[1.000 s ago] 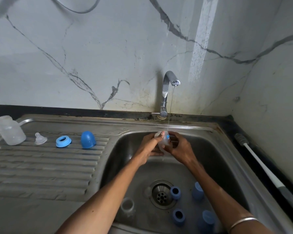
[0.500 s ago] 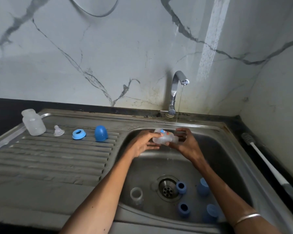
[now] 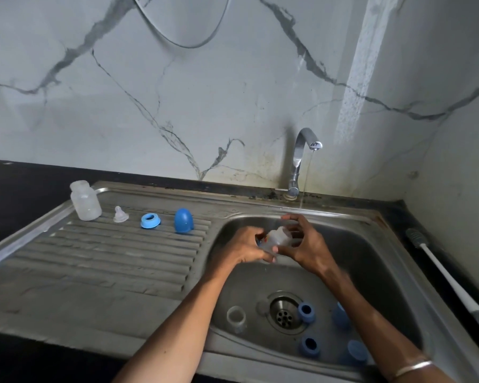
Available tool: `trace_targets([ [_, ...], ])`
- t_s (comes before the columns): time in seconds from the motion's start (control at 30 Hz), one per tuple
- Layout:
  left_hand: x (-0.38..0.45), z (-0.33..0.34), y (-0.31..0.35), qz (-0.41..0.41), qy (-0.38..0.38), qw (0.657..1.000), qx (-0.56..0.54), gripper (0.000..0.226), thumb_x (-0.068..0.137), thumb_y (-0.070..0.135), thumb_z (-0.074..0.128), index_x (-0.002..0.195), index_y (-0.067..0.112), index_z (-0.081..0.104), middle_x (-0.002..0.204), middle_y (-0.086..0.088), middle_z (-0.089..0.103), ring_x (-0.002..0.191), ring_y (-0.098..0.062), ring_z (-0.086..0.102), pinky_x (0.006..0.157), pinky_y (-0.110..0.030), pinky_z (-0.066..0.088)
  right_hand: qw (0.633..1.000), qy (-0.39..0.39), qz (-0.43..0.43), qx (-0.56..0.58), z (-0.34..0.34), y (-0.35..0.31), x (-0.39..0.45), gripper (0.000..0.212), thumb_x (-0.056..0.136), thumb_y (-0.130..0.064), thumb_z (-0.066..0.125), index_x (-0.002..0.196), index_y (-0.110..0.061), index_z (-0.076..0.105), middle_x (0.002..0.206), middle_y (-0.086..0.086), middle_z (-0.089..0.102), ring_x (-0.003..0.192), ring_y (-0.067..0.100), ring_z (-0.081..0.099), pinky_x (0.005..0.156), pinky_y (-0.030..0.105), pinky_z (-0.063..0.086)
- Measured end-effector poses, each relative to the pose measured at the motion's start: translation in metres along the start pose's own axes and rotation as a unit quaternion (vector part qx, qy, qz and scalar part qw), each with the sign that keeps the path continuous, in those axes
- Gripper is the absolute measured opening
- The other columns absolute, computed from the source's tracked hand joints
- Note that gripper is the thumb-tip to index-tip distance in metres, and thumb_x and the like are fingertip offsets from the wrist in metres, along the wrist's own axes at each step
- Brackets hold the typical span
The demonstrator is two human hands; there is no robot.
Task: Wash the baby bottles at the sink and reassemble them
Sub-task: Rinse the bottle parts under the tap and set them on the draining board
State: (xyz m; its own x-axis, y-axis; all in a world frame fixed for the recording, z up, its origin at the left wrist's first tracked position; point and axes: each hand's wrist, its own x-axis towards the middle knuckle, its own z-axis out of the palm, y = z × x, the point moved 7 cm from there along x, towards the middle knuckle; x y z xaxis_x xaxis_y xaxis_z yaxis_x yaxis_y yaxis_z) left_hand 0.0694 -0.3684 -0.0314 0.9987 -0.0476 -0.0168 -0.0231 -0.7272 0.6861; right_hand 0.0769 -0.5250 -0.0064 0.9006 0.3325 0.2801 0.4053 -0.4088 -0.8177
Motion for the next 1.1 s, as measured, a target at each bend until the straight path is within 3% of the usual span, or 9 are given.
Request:
trace_targets([
  [0.27,-0.014,-0.011,0.004,0.014,0.092,0.993,-0.079,0.068,0.061,0.025,0.095,0.122,0.015,0.068,0.110,-0.003,0.074,0.096,-0.014,0.069,0.084,-0.024,0.054,1.000,-0.005,-0.003,0.002,0.002,-0.012,0.001,0.053,0.074,-0.025,0.083,0.122,-0.026,0.062,0.110,-0.010,0.066,0.098,-0.001,0.062,0.084,0.014,0.051],
  [0.53,-0.051,-0.063,-0.014,0.005,0.197,0.973,-0.119,0.056,0.057,0.028,0.096,0.108,0.018,0.074,0.093,0.004,0.076,0.083,-0.008,0.071,0.078,-0.027,0.059,0.999,-0.012,-0.048,0.009,0.023,-0.064,0.009,0.030,0.079,-0.021,0.081,0.106,-0.027,0.071,0.097,-0.010,0.073,0.087,-0.002,0.069,0.079,0.013,0.054],
  [0.67,-0.080,-0.100,-0.055,-0.030,0.227,0.964,-0.138,0.057,0.061,0.025,0.096,0.111,0.014,0.071,0.100,0.002,0.075,0.090,-0.010,0.070,0.079,-0.024,0.055,0.998,-0.006,-0.065,0.022,0.055,-0.089,0.018,0.017,0.088,-0.023,0.072,0.104,-0.025,0.073,0.098,-0.011,0.073,0.087,0.003,0.069,0.082,0.025,0.057],
  [0.8,-0.120,-0.150,-0.107,-0.067,0.293,0.946,-0.123,0.045,0.060,0.023,0.096,0.098,0.016,0.072,0.087,0.005,0.073,0.076,-0.007,0.066,0.065,-0.012,0.048,0.997,-0.028,-0.072,0.012,0.103,-0.109,0.021,0.014,0.090,-0.017,0.069,0.097,-0.028,0.074,0.095,-0.011,0.074,0.083,0.003,0.069,0.081,0.028,0.058],
  [0.97,-0.166,-0.216,-0.178,-0.126,0.363,0.916,-0.111,0.043,0.060,0.023,0.095,0.098,0.015,0.076,0.091,0.003,0.076,0.085,-0.015,0.072,0.078,-0.031,0.058,0.995,-0.062,-0.077,-0.029,0.172,-0.138,0.026,0.017,0.090,-0.014,0.066,0.103,-0.021,0.074,0.100,-0.010,0.071,0.090,0.006,0.067,0.081,0.018,0.051],
  [1.1,-0.196,-0.257,-0.220,-0.152,0.411,0.894,-0.094,0.034,0.059,0.021,0.095,0.089,0.018,0.077,0.084,0.003,0.075,0.077,-0.013,0.070,0.069,-0.024,0.054,0.991,-0.085,-0.087,-0.048,0.230,-0.161,0.034,0.018,0.088,-0.012,0.067,0.104,-0.017,0.075,0.100,0.000,0.074,0.089,0.012,0.069,0.088,0.023,0.052],
])
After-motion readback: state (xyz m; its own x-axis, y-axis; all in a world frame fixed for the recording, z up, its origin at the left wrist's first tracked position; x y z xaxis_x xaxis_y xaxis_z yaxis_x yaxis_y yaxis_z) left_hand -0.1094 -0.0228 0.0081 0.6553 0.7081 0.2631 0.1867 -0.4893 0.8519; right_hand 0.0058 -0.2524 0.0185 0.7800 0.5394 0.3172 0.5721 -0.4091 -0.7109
